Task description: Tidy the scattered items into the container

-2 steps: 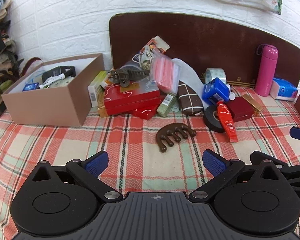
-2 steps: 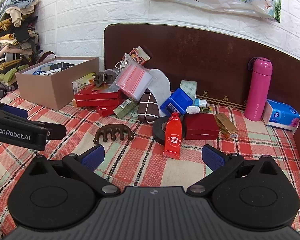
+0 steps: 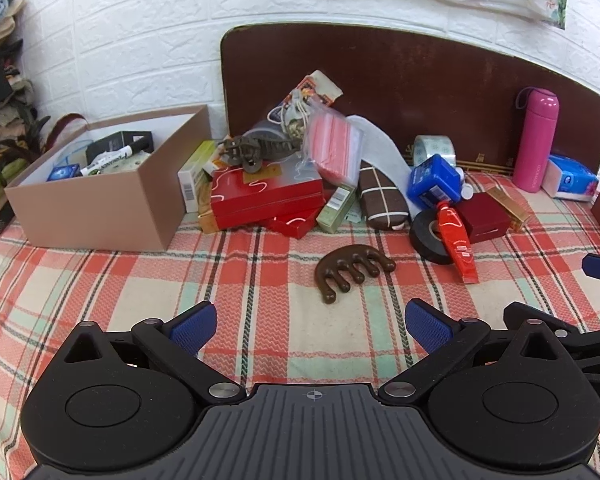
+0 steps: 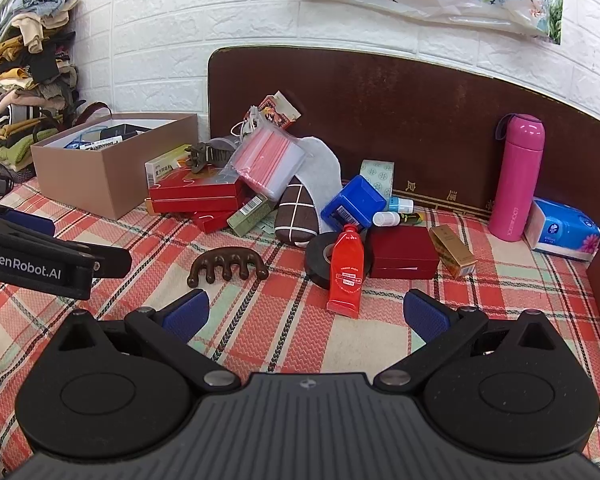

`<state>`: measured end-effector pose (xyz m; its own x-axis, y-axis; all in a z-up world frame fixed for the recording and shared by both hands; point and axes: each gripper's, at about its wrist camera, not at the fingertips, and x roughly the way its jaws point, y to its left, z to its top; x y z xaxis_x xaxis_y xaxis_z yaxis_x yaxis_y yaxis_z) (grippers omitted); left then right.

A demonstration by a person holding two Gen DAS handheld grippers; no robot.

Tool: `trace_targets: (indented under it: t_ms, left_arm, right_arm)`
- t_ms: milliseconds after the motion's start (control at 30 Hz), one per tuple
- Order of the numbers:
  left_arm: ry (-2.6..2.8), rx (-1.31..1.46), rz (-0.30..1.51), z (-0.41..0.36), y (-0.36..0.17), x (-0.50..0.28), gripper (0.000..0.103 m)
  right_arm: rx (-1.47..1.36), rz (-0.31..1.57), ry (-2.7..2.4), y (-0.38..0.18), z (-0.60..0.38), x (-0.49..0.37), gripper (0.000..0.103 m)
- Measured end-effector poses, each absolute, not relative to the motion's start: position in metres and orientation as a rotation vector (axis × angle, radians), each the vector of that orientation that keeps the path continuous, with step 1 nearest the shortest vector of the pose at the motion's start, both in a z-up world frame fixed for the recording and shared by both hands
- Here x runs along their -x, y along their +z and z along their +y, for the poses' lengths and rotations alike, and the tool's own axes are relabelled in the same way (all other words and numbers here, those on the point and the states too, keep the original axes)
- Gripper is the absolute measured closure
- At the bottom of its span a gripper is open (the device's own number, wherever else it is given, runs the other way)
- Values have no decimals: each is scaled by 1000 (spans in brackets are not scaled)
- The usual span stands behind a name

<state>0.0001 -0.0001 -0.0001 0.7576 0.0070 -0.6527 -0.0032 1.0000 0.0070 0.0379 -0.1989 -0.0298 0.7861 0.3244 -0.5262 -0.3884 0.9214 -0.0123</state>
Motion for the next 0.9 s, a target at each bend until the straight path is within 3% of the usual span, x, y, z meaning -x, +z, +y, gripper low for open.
trace_targets:
  t_ms: [900]
  left_arm:
    - [9,1,717,1,-2,2,0]
  right_arm:
    - [144,533,401,-35,-195,-33,0]
